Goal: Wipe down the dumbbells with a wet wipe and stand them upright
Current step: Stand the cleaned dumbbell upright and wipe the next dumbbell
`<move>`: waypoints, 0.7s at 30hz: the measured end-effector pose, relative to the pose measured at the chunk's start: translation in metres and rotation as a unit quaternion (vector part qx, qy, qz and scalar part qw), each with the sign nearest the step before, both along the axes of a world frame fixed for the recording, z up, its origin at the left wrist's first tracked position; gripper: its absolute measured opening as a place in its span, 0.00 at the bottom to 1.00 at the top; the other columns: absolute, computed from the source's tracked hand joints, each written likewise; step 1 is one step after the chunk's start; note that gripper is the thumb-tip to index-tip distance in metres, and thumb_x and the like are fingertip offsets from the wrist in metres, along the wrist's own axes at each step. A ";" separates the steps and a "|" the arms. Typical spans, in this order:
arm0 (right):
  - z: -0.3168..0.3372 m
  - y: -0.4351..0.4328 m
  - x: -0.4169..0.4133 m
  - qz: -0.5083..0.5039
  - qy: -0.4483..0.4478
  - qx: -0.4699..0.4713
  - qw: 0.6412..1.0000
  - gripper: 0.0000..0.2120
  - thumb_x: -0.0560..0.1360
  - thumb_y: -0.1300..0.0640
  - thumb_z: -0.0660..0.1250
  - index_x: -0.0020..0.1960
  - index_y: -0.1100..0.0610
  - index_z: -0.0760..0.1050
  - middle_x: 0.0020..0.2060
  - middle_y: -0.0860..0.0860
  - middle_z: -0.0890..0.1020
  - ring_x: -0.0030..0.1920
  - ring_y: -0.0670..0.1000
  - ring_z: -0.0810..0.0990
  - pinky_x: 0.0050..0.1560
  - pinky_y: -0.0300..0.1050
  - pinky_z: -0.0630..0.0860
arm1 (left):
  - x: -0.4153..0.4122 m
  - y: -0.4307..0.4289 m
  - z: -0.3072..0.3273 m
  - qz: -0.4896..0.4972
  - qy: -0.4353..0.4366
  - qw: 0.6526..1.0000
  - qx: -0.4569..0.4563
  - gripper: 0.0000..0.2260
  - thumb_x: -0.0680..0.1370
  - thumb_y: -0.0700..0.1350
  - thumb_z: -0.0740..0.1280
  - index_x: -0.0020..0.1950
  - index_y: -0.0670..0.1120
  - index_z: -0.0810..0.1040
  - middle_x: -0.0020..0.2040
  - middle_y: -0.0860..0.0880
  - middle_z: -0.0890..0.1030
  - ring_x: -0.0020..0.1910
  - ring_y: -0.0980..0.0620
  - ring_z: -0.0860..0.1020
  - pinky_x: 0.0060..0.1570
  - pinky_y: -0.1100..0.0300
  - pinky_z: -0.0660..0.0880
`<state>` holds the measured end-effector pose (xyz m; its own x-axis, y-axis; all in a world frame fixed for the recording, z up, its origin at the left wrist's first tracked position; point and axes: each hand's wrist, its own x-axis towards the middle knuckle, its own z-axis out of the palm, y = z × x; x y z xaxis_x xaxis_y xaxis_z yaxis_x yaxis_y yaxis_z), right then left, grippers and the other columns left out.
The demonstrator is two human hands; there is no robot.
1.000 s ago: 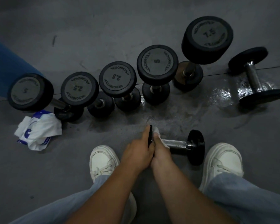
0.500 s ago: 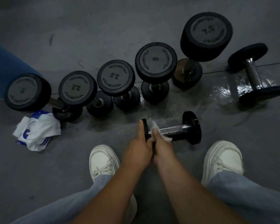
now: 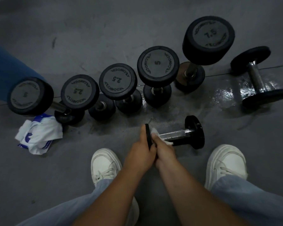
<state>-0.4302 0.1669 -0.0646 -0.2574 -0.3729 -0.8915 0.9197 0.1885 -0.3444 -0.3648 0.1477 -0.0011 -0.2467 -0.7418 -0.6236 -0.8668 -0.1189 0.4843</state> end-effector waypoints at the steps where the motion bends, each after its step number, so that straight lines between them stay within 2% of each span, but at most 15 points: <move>1: 0.001 0.006 0.001 0.000 0.006 0.014 1.000 0.12 0.73 0.65 0.71 0.55 0.67 0.79 0.50 0.63 0.83 0.51 0.58 0.84 0.53 0.52 0.80 | 0.001 0.000 0.001 -0.006 -0.001 1.000 -0.004 0.30 0.82 0.52 0.60 0.80 0.52 0.49 0.55 0.41 0.81 0.52 0.43 0.80 0.43 0.57 0.71; 3: 0.003 0.023 0.006 0.012 0.038 0.041 0.998 0.13 0.72 0.62 0.74 0.54 0.66 0.80 0.46 0.61 0.85 0.46 0.56 0.85 0.44 0.46 0.82 | 0.002 0.001 0.002 0.004 -0.001 1.000 -0.001 0.23 0.81 0.54 0.60 0.73 0.48 0.60 0.52 0.43 0.81 0.49 0.44 0.80 0.41 0.56 0.71; 5: 0.008 0.039 0.013 0.030 0.056 0.033 0.997 0.15 0.72 0.59 0.74 0.55 0.66 0.79 0.46 0.60 0.85 0.47 0.57 0.85 0.48 0.49 0.82 | 0.003 0.008 0.006 0.029 -0.005 1.000 0.001 0.20 0.81 0.55 0.60 0.70 0.49 0.63 0.49 0.46 0.80 0.44 0.47 0.79 0.39 0.56 0.70; 7: 0.010 0.038 0.012 0.058 0.053 0.023 0.997 0.15 0.72 0.57 0.75 0.54 0.65 0.80 0.46 0.60 0.85 0.49 0.57 0.85 0.54 0.52 0.81 | 0.003 0.019 0.008 0.050 -0.022 0.998 -0.014 0.23 0.82 0.58 0.57 0.75 0.52 0.58 0.51 0.44 0.81 0.48 0.44 0.80 0.41 0.56 0.71; 8: 0.011 0.030 0.007 0.076 0.047 0.022 0.996 0.14 0.72 0.56 0.74 0.54 0.64 0.81 0.46 0.60 0.85 0.49 0.57 0.85 0.54 0.51 0.81 | 0.002 0.024 0.007 0.061 -0.030 0.998 -0.019 0.27 0.82 0.60 0.56 0.78 0.53 0.53 0.53 0.41 0.81 0.50 0.42 0.81 0.42 0.56 0.71; 10: 0.012 0.014 -0.002 0.095 0.013 0.001 0.995 0.12 0.74 0.60 0.72 0.55 0.65 0.81 0.47 0.61 0.85 0.50 0.57 0.84 0.49 0.46 0.82 | 0.000 0.028 0.003 0.082 -0.018 0.996 -0.011 0.31 0.83 0.58 0.55 0.81 0.53 0.42 0.59 0.39 0.80 0.55 0.41 0.80 0.46 0.57 0.71; 12: 0.012 0.010 -0.003 0.092 0.002 -0.025 0.995 0.11 0.75 0.63 0.69 0.56 0.65 0.80 0.49 0.62 0.84 0.49 0.56 0.84 0.44 0.43 0.82 | 0.001 0.024 -0.001 0.099 0.001 0.995 0.014 0.33 0.84 0.55 0.55 0.80 0.53 0.37 0.62 0.39 0.79 0.57 0.42 0.79 0.50 0.57 0.71; 16: -0.002 0.032 0.004 0.088 0.059 -0.012 0.994 0.09 0.75 0.67 0.67 0.54 0.67 0.78 0.44 0.60 0.84 0.44 0.55 0.82 0.43 0.40 0.80 | 0.003 0.010 -0.004 0.089 0.000 0.996 0.019 0.32 0.84 0.53 0.56 0.80 0.52 0.38 0.62 0.37 0.78 0.58 0.39 0.78 0.53 0.54 0.72; 21: -0.008 0.023 0.001 0.121 0.062 -0.037 0.990 0.14 0.76 0.65 0.68 0.61 0.67 0.75 0.53 0.66 0.82 0.51 0.58 0.82 0.53 0.48 0.78 | 0.006 -0.005 -0.008 0.093 0.002 0.995 0.021 0.31 0.84 0.54 0.56 0.81 0.52 0.41 0.66 0.36 0.76 0.61 0.39 0.77 0.57 0.53 0.72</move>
<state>-0.4294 0.1903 -0.0730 -0.2588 -0.5004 -0.8262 0.7999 0.3684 -0.4737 -0.3592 0.1430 -0.0086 -0.1109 -0.7482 -0.6541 -0.8256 -0.2971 0.4797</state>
